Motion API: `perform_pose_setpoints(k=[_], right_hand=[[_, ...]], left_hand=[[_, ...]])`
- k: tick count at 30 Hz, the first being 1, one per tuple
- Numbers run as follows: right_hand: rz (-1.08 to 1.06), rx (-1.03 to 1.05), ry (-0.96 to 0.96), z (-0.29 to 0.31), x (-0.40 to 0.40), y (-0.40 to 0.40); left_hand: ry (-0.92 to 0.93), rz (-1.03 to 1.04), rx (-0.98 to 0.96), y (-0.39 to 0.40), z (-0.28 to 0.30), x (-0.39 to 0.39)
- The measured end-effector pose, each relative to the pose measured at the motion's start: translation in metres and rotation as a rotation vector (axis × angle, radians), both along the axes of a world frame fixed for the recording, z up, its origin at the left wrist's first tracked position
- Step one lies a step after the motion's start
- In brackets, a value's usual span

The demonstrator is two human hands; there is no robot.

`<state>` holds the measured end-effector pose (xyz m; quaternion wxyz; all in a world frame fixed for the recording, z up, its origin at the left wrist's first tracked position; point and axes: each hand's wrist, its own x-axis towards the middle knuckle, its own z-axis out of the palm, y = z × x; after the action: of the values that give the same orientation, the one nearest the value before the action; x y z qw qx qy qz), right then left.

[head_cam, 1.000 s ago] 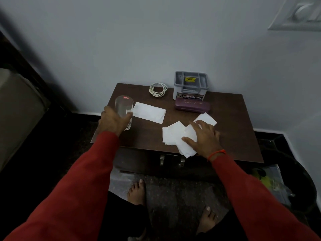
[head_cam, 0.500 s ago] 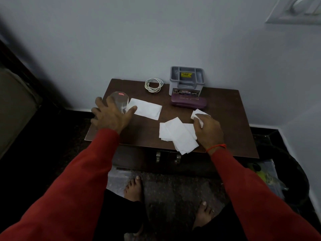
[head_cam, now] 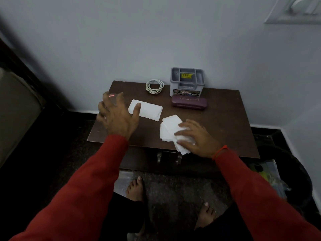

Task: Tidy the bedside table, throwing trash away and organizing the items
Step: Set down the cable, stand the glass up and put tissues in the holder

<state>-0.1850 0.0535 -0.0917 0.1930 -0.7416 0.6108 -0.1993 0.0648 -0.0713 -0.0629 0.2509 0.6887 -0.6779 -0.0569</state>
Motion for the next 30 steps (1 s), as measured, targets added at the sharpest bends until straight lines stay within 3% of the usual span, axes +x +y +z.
perform_pose_setpoints(k=[2,6,10,17,27,30], right_hand=[[-0.061,0.087,0.03,-0.005,0.001,0.002],[-0.313,-0.058,-0.027,-0.004,0.001,-0.005],[-0.5,0.147,0.054,-0.011,-0.001,-0.008],[-0.498,0.206,0.191,-0.008,0.006,-0.013],[-0.537,0.315,0.158,0.002,0.009,-0.017],[-0.566,0.332,0.107,0.003,0.008,-0.018]], left_hand=[[0.054,0.088,0.11,-0.01,-0.002,0.016],[0.187,0.163,0.295,-0.021,-0.006,0.039],[0.266,0.156,0.352,-0.019,-0.006,0.041],[0.317,0.162,0.36,-0.021,-0.002,0.045],[0.314,0.154,0.376,-0.025,-0.007,0.047],[0.241,0.187,0.366,-0.022,-0.003,0.043]])
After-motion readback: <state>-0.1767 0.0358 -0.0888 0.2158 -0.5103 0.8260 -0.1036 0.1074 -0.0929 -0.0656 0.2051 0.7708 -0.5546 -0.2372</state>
